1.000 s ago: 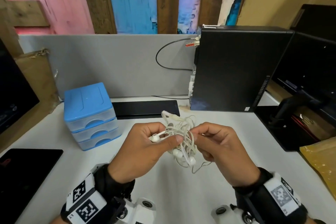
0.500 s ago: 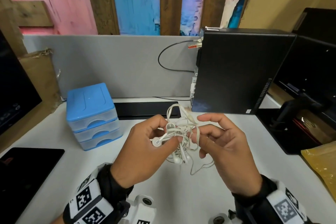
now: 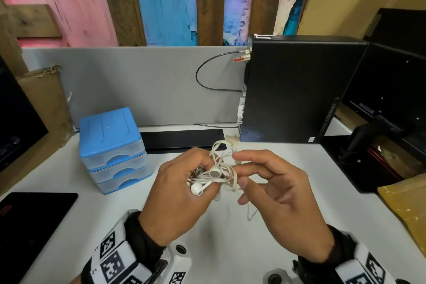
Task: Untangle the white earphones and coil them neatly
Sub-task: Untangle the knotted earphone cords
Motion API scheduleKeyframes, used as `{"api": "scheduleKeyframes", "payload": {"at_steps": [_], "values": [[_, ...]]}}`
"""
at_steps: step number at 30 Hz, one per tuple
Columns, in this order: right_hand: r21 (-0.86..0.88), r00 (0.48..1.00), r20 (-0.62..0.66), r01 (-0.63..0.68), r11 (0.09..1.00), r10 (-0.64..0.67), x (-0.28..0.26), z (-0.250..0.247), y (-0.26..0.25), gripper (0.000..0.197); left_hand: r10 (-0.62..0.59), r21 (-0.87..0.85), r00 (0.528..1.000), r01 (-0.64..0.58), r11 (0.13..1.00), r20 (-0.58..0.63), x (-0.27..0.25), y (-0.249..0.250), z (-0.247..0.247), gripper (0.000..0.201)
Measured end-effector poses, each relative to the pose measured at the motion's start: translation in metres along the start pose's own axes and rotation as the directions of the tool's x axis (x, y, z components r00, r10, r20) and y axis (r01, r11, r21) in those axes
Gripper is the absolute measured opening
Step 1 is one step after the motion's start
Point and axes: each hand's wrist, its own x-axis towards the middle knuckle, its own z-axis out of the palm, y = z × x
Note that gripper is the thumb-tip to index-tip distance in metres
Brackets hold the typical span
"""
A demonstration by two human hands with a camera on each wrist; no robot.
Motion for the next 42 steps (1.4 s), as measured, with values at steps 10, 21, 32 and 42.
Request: {"api": "scheduleKeyframes", "payload": {"at_steps": [10, 21, 32, 42], "values": [[-0.175, 0.995, 0.014, -0.094, 0.980, 0.098, 0.002, 0.000, 0.001, 0.012, 0.117, 0.099, 0.993, -0.118, 0.988, 0.012, -0.001, -0.006, 0.003, 0.014], [-0.219, 0.978, -0.048, -0.206, 0.954, 0.201, 0.014, -0.011, 0.014, 0.013, 0.021, 0.367, 0.996, -0.051, 0.929, 0.086, 0.000, -0.030, 0.005, 0.020], [-0.180, 0.893, -0.450, -0.106, 0.978, 0.014, 0.033, -0.037, 0.022, 0.010, -0.293, 0.266, 0.895, 0.208, 0.941, 0.336, 0.003, -0.038, -0.002, 0.011], [-0.588, 0.831, -0.486, -0.080, 0.805, -0.272, 0.038, -0.077, 0.014, 0.037, -0.473, 0.499, 0.860, 0.331, 0.801, 0.189, 0.009, -0.077, -0.018, 0.014]]}}
